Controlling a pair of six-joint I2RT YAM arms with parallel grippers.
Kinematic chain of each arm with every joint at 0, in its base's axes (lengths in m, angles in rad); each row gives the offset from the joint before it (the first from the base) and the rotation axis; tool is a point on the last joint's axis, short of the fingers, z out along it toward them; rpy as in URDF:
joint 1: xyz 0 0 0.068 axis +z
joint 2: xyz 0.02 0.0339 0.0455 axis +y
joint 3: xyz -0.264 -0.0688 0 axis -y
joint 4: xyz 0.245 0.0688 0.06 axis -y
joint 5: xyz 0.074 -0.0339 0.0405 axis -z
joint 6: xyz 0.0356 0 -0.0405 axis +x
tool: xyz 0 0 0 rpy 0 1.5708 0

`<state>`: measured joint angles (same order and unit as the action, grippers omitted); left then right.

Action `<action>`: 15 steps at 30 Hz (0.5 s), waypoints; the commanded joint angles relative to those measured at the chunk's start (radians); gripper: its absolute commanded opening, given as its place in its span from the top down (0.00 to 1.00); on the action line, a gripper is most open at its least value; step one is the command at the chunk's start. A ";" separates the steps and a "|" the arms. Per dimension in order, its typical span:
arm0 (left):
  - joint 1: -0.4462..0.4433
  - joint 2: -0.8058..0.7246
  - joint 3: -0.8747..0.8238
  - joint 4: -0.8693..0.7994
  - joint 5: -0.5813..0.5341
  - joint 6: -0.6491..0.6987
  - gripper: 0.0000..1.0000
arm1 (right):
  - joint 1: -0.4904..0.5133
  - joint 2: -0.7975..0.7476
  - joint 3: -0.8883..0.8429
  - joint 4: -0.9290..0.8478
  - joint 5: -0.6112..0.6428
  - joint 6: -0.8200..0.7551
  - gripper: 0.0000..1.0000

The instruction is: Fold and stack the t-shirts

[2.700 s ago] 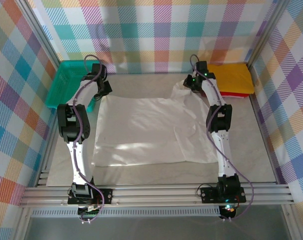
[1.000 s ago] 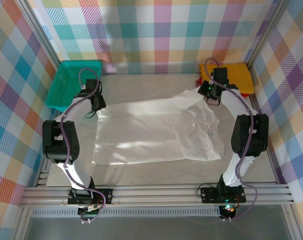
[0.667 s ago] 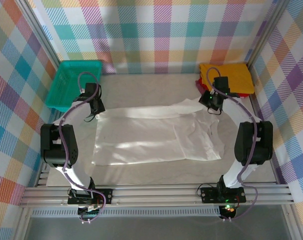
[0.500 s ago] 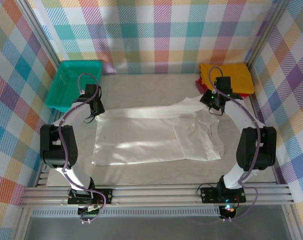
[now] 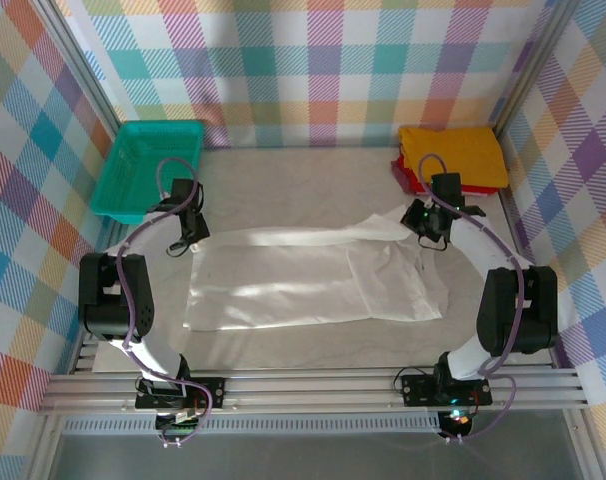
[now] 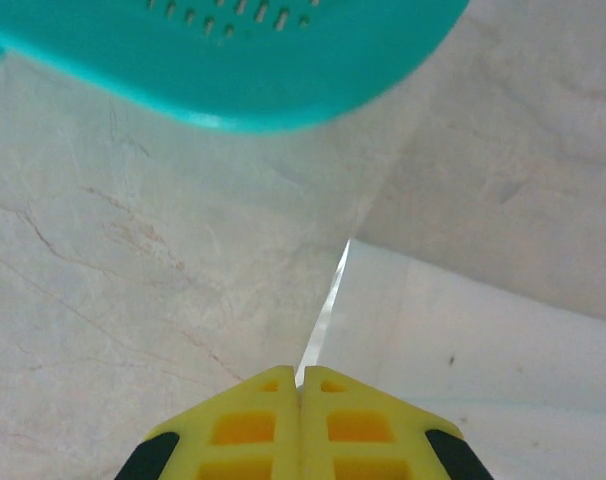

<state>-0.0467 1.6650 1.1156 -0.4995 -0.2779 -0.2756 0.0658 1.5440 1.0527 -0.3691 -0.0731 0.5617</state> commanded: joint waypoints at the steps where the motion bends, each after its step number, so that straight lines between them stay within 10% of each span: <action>1: 0.019 -0.034 -0.030 -0.041 -0.005 -0.019 1.00 | -0.005 -0.046 -0.015 -0.015 -0.018 0.012 1.00; 8: 0.019 -0.066 -0.058 -0.057 0.002 -0.039 0.99 | -0.005 -0.104 -0.033 -0.059 -0.033 0.022 0.99; 12: 0.018 -0.115 -0.123 -0.048 0.028 -0.072 0.62 | -0.005 -0.181 -0.114 -0.063 -0.038 0.044 0.81; 15: 0.018 -0.147 -0.169 -0.059 0.057 -0.103 0.58 | -0.004 -0.258 -0.205 -0.088 -0.006 0.063 0.76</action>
<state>-0.0425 1.5566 0.9848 -0.5247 -0.2554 -0.3378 0.0654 1.3399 0.9051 -0.4065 -0.0929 0.5987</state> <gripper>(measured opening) 0.414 0.222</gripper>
